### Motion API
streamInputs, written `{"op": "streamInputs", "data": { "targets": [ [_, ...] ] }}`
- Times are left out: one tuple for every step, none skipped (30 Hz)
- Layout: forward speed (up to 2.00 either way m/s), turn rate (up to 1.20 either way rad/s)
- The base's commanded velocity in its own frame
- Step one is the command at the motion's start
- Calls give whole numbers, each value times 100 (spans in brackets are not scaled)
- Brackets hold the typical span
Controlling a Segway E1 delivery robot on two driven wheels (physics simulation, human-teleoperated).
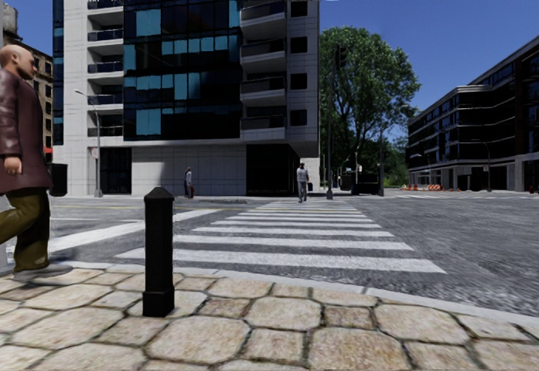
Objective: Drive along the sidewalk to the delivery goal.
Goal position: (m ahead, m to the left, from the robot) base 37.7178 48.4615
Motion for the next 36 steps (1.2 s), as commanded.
{"op": "streamInputs", "data": {
  "targets": [
    [195, -60],
    [195, -60],
    [195, -60],
    [195, -60],
    [195, -60],
    [195, -60],
    [195, -60],
    [195, -60],
    [195, -60],
    [195, -60],
    [195, -57],
    [195, -43],
    [195, -31],
    [195, -3],
    [195, -3],
    [195, 0],
    [195, 0],
    [195, 0],
    [195, 0],
    [195, 0],
    [195, 0],
    [195, 0],
    [195, 0],
    [195, 0],
    [195, 0],
    [195, 0],
    [195, 0],
    [195, 0],
    [190, 0],
    [155, 0],
    [134, 0],
    [128, 0],
    [125, 0],
    [123, 0],
    [120, 0],
    [120, 0]
  ]
}}
